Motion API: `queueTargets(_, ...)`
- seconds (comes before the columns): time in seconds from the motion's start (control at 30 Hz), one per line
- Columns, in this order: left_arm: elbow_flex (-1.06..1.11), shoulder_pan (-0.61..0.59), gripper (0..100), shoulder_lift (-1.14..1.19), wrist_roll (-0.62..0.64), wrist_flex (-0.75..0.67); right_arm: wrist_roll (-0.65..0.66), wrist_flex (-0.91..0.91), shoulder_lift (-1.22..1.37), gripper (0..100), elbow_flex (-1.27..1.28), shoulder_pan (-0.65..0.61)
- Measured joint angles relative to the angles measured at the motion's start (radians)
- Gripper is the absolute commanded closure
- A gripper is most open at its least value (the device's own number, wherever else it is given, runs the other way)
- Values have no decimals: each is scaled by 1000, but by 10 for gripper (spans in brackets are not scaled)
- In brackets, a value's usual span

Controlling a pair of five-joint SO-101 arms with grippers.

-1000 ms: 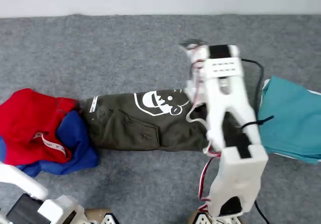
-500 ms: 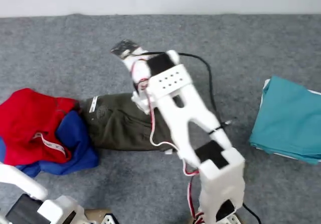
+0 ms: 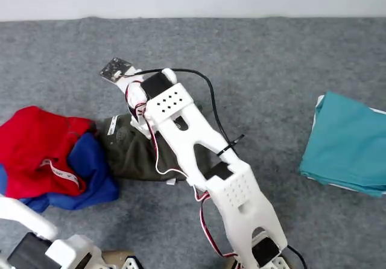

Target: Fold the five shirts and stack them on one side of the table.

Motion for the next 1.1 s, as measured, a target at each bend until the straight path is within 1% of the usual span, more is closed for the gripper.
queueTargets(0.1, 31, 0, 984, 0, 0, -6, 0, 0, 44, 916, -69, -8)
queueTargets(0.23, 54, 0, 984, 0, 0, -12, 0, 0, 80, 759, -141, -40)
queueTargets(0.3, 55, 0, 984, 0, 0, -12, 0, -2, 89, 734, -176, -66)
queueTargets(0.43, 55, 0, 984, 0, 0, -12, 0, -3, 94, 758, -261, -109)
queueTargets(0.53, 55, 0, 984, 0, 0, -12, 0, 8, 94, 805, -310, -121)
queueTargets(0.6, 55, 0, 984, 0, 0, -12, 14, 46, 94, 870, -336, -121)
queueTargets(0.7, 55, 0, 984, 0, 0, -12, 94, 114, 94, 992, -351, -109)
queueTargets(0.77, 55, 0, 984, 0, 0, -12, 129, 121, 94, 977, -342, -78)
queueTargets(0.97, 55, 0, 984, 0, 0, -12, 166, 121, 94, 990, -210, 49)
queueTargets(1.1, 55, 0, 984, 0, 0, -12, 195, 121, 94, 990, -74, 68)
